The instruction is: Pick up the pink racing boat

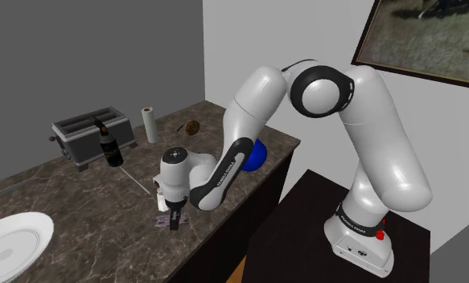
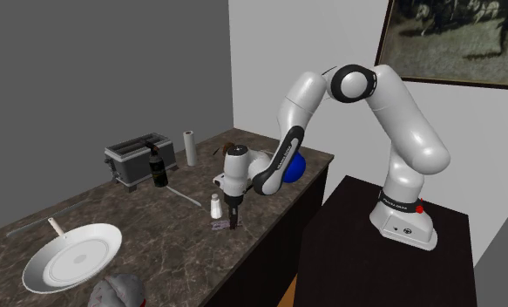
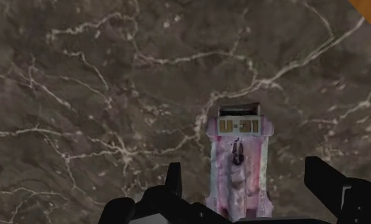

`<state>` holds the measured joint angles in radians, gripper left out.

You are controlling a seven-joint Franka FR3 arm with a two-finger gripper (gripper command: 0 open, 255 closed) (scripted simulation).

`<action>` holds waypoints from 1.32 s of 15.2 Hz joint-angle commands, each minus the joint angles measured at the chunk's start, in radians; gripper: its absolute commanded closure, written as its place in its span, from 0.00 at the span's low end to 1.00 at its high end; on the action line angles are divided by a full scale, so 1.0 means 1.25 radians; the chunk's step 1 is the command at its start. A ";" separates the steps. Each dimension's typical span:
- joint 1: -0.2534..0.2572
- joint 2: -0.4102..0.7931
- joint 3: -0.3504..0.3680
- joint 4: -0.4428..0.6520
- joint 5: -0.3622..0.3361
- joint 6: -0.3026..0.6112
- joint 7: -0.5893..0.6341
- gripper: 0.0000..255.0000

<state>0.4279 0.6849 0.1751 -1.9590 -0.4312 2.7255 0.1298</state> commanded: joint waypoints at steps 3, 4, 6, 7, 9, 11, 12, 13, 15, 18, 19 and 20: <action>0.007 0.025 -0.010 0.010 -0.008 0.016 0.007 0.00; 0.008 0.026 -0.010 0.011 -0.008 0.015 0.007 1.00; 0.008 0.025 -0.010 0.011 -0.008 0.015 0.007 1.00; 0.008 0.025 -0.010 0.011 -0.008 0.015 0.007 1.00; 0.008 0.025 -0.010 0.011 -0.008 0.015 0.007 1.00; 0.008 0.025 -0.010 0.011 -0.008 0.015 0.007 1.00; 0.008 0.025 -0.010 0.011 -0.007 0.015 0.007 1.00; 0.007 0.025 -0.010 0.010 -0.008 0.016 0.007 1.00; 0.001 0.006 -0.002 0.002 -0.002 0.004 0.001 1.00; -0.008 -0.023 0.009 -0.008 0.008 -0.015 -0.008 1.00; -0.011 -0.032 0.013 -0.011 0.011 -0.021 -0.011 1.00; -0.013 -0.042 0.017 -0.014 0.014 -0.028 -0.014 1.00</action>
<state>0.4139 0.6440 0.1910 -1.9758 -0.4183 2.7014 0.1165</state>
